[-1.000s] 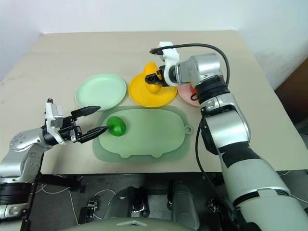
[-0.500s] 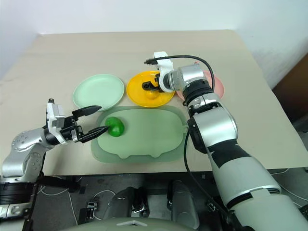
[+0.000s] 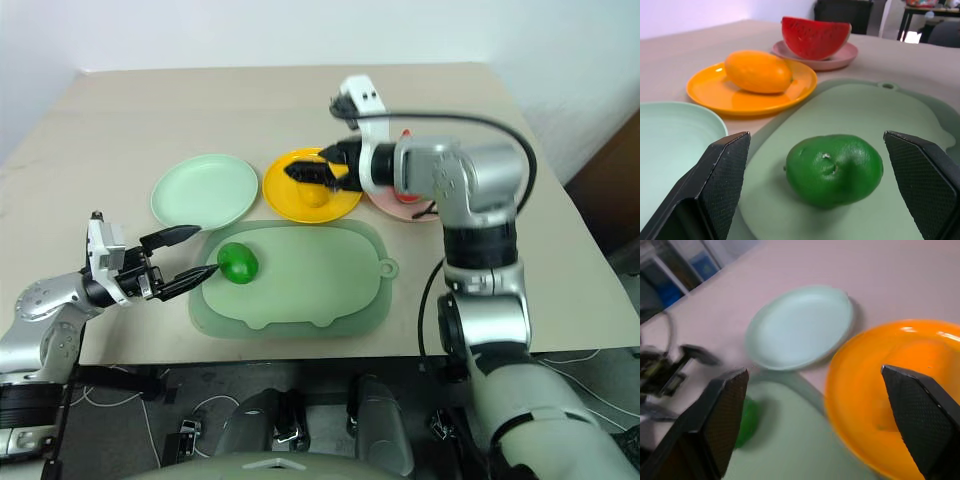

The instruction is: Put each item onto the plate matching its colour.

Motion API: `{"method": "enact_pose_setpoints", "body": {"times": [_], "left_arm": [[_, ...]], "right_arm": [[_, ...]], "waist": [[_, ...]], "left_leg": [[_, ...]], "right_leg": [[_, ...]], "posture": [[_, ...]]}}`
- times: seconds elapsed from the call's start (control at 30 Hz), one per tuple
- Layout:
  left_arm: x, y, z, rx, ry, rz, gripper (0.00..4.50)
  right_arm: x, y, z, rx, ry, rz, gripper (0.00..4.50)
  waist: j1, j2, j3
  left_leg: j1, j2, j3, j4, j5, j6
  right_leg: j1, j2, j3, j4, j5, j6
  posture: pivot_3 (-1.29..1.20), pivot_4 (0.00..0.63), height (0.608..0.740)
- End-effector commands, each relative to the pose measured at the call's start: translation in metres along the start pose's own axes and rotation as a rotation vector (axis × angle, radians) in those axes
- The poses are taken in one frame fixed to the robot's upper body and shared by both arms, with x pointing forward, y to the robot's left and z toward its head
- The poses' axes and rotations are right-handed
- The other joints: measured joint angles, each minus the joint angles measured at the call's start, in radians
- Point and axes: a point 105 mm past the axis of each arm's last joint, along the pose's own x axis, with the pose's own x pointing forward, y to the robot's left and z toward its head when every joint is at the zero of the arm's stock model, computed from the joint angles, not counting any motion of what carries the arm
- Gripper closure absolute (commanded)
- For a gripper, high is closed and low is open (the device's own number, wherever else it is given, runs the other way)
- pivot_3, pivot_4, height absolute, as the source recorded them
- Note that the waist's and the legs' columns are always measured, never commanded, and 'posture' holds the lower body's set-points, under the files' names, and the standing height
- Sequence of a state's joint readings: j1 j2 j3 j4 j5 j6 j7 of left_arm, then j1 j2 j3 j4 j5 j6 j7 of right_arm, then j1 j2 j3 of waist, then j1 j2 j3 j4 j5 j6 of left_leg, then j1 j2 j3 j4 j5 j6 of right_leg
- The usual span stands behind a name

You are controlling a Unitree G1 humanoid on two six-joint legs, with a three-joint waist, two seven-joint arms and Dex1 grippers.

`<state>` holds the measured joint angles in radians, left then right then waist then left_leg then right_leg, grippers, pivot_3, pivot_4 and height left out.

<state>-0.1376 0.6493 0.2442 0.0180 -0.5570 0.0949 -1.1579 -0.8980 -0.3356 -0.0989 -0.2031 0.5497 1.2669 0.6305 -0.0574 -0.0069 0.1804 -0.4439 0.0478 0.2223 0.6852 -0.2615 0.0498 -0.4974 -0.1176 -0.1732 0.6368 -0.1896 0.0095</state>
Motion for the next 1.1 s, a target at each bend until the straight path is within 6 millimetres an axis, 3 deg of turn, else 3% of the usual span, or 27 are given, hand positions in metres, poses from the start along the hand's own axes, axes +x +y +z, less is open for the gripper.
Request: {"method": "enact_pose_setpoints", "body": {"times": [0.03,0.17,0.37,0.63,0.93,1.1], "left_arm": [[-0.005,0.003,0.011,0.045,-0.019,0.014,0.0],[-0.004,0.005,0.016,0.052,-0.029,0.034,0.0],[-0.004,0.002,0.017,0.046,-0.028,0.055,0.0],[0.005,0.001,0.012,-0.011,-0.045,0.131,0.0],[0.004,-0.002,0.002,-0.032,-0.007,0.151,0.0],[0.001,-0.01,0.009,-0.054,0.01,0.109,0.0]], "right_arm": [[-0.036,0.024,0.03,-0.184,-0.334,-0.004,0.01],[-0.055,0.011,-0.007,-0.071,-0.281,-0.023,0.01],[-0.066,0.008,-0.02,-0.12,-0.286,-0.039,0.01],[-0.064,0.014,-0.064,-0.168,-0.293,0.025,0.01],[-0.055,0.022,-0.072,-0.289,-0.262,0.072,0.01],[-0.05,0.027,-0.071,-0.307,-0.268,0.096,0.01]], "waist": [[0.008,0.0,0.0],[0.018,-0.001,0.0],[0.016,-0.001,0.0],[0.019,-0.001,0.0],[0.02,-0.001,0.0],[0.02,-0.001,0.0]], "left_leg": [[0.0,0.0,0.0,0.0,0.0,0.0],[0.001,0.0,0.001,0.0,0.0,0.0],[0.001,0.0,0.001,0.0,0.0,0.0],[0.002,0.0,0.0,0.0,0.0,0.0],[0.002,0.0,0.0,0.0,0.0,0.0],[0.002,0.0,-0.001,0.0,0.0,0.0]], "right_leg": [[0.001,0.001,0.0,-0.001,0.0,0.0],[0.002,0.001,0.0,-0.003,0.0,0.0],[0.002,0.001,0.0,-0.003,0.0,0.0],[0.004,0.002,0.0,-0.003,0.0,0.0],[0.004,0.001,0.0,-0.003,0.0,0.0],[0.004,0.001,0.0,-0.003,-0.002,-0.003]], "posture": [[0.0,0.15,0.696],[0.0,0.15,0.696],[0.0,0.15,0.696],[0.0,0.15,0.696],[0.0,0.15,0.696],[0.0,0.15,0.696]]}}
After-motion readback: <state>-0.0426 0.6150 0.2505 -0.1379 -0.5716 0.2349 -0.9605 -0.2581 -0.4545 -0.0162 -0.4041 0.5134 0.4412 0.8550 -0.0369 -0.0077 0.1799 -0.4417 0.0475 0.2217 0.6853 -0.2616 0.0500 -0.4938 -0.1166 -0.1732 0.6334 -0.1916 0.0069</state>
